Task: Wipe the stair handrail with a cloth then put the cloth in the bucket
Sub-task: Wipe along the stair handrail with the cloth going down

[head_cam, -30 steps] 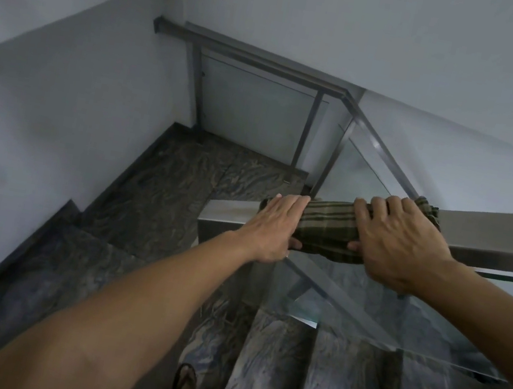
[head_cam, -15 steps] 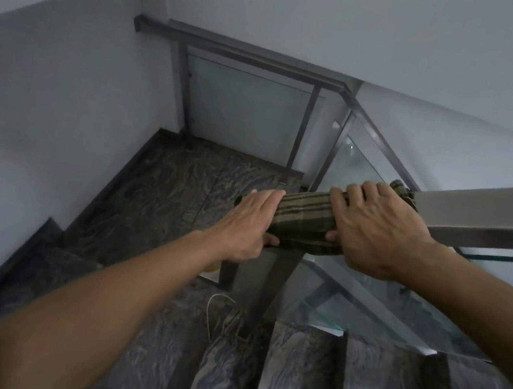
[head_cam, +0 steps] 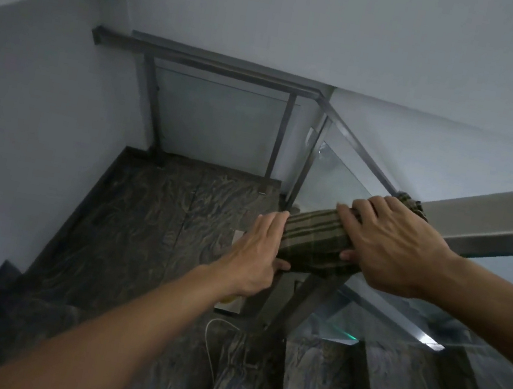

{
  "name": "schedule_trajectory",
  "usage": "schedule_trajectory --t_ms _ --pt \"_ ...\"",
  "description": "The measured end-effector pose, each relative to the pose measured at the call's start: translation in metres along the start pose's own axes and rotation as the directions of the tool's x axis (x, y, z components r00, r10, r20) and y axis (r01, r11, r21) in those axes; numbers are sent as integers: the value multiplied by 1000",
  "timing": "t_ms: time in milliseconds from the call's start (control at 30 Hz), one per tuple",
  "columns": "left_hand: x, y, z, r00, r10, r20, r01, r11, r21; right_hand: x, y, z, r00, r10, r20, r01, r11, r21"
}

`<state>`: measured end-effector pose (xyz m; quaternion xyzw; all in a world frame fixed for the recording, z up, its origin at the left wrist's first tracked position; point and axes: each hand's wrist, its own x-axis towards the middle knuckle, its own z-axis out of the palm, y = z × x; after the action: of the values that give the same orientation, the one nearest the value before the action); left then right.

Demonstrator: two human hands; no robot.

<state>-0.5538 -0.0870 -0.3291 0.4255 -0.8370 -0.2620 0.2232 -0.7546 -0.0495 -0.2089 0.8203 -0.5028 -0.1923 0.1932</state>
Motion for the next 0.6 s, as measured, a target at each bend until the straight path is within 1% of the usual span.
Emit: schedule_trajectory --t_ms 133,233,300,367,467,600 --pt "-5 -32 10 999 37 -16 -38 991 -131 17 -22 3 999 37 20 -37 999 11" --pt "-4 -51 17 994 109 20 -101 967 -234 28 -41 4 996 83 12 -83 997 6" --pt "-4 -60 23 989 144 43 -124 946 -300 33 -50 2 995 96 38 -97 995 28" --pt "-4 -67 26 984 167 64 -135 927 -351 38 -60 1 991 119 58 -120 993 13" --pt "0 -81 33 973 206 102 -153 912 -382 49 -73 -1 987 121 106 -124 992 16" --pt "5 -91 41 971 183 155 -105 904 -414 57 -79 0 984 124 129 -127 992 16"
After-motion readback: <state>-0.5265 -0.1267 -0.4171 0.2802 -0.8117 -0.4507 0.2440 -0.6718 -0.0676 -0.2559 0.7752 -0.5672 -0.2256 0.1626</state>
